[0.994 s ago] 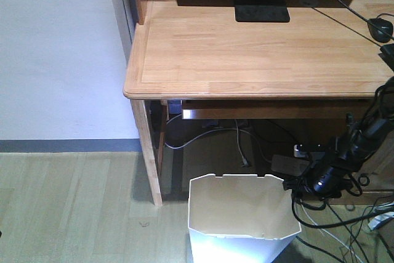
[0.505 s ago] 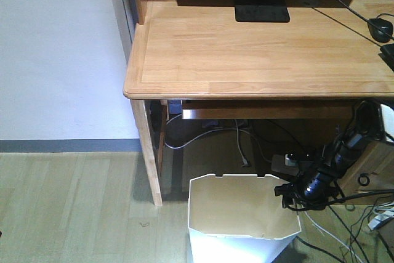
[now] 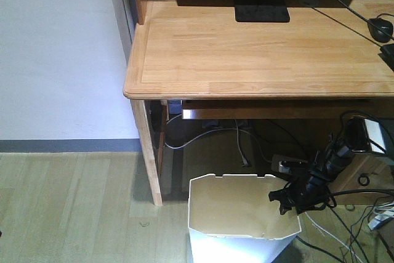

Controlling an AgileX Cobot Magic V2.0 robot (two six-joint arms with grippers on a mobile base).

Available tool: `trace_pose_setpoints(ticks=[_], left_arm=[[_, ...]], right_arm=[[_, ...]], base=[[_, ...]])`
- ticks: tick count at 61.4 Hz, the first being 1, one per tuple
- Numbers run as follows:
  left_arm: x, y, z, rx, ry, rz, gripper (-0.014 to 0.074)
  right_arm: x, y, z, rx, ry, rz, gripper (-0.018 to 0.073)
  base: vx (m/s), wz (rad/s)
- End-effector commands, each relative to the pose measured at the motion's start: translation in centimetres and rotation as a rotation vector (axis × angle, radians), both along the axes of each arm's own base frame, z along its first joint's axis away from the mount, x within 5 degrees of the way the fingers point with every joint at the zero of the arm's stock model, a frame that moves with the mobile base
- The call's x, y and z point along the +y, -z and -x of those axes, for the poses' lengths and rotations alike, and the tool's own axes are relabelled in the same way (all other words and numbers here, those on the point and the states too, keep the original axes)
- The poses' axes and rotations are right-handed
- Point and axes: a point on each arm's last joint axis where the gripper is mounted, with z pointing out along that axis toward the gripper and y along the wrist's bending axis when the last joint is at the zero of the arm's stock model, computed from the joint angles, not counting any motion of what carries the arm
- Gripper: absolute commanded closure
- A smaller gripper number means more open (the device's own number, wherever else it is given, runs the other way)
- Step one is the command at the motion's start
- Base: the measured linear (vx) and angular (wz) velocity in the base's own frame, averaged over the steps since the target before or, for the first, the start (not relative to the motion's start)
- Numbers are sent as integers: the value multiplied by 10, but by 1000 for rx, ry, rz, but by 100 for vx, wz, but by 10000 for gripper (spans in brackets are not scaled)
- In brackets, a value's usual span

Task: Move trash bin to bedside with robot
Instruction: 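Close the right gripper on the bin's rim nearest the robot's right side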

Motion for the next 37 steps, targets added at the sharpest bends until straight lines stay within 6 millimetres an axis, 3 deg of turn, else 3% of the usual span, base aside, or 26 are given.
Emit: trace_pose_setpoints(ticks=[1, 3, 18, 28, 37], left_arm=[[0, 0, -1, -61, -4, 10, 602], [0, 0, -1, -61, -4, 10, 602], [0, 0, -1, -61, -4, 10, 602], [0, 0, -1, -61, -4, 10, 602], [0, 0, -1, -61, -4, 10, 602]], right_arm=[[-3, -23, -23, -50, 2, -16, 504], [-2, -23, -23, -47, 6, -22, 573], [4, -33, -23, -64, -32, -125, 568], [-3, -59, -22, -161, 68, -203, 568], [-5, -82, -13, -241, 30, -275, 566]], base=[[0, 0], [0, 0], [0, 0], [0, 0], [0, 0]])
